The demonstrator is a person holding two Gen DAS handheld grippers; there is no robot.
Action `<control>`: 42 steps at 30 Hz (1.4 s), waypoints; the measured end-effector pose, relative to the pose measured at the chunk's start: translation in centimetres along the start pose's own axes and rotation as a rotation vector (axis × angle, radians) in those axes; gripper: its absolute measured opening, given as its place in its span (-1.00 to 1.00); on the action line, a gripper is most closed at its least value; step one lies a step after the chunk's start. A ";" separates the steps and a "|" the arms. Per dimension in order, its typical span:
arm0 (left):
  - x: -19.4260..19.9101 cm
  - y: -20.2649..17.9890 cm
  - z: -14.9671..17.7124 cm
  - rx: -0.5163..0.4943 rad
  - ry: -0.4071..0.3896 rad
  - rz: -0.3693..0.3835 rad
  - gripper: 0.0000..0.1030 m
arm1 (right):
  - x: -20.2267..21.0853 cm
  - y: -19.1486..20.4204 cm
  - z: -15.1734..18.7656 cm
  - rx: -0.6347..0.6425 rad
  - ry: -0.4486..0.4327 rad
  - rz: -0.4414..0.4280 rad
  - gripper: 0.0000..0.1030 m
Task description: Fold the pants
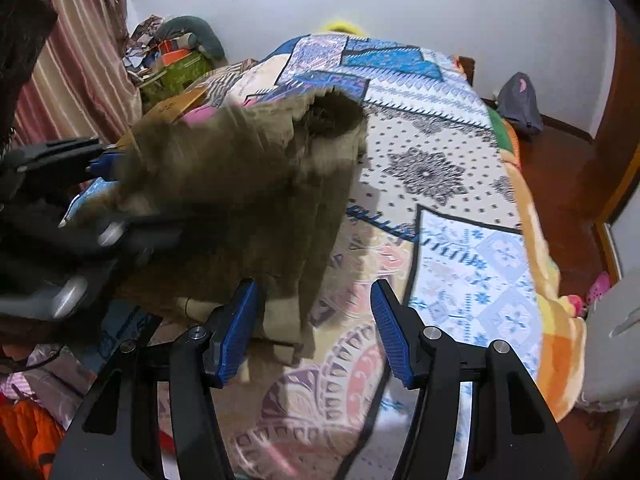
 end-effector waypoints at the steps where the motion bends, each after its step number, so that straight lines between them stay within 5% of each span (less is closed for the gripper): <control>1: 0.6 -0.2 -0.2 -0.015 -0.020 -0.014 0.54 | 0.4 -0.2 -0.1 0.002 -0.004 0.010 0.06; 6: 3.0 0.3 -1.0 -0.021 -0.081 -0.022 0.54 | 2.0 -1.0 -0.2 0.005 -0.019 0.046 0.06; 11: 3.6 4.7 -1.4 0.022 -0.088 -0.068 0.55 | 3.1 -0.6 -0.6 -0.003 -0.051 0.036 0.06; 20: -0.3 11.7 4.5 0.012 0.055 -0.216 0.56 | 3.0 1.7 -1.4 -0.018 -0.090 -0.018 0.06; 27: -1.5 12.6 7.0 0.120 0.077 -0.160 0.59 | 1.9 4.3 -2.9 -0.036 -0.133 -0.039 0.31; 38: -0.5 12.5 7.8 0.106 0.102 -0.063 0.58 | -2.9 3.2 -1.6 0.018 -0.023 -0.019 0.46; 42: 0.2 14.2 5.6 0.058 0.053 -0.144 0.58 | -3.2 1.9 -2.4 0.041 -0.018 0.009 0.47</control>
Point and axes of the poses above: each gripper's, at about its wrist camera, not at the fingertips, and x roughly against the way its jaws point, y to its left, z to its underside, the point moved 8 cm from there along -x, roughly the way its jaws point, and after that the axes turned 11 degrees about -z, right-handed, at the moved point
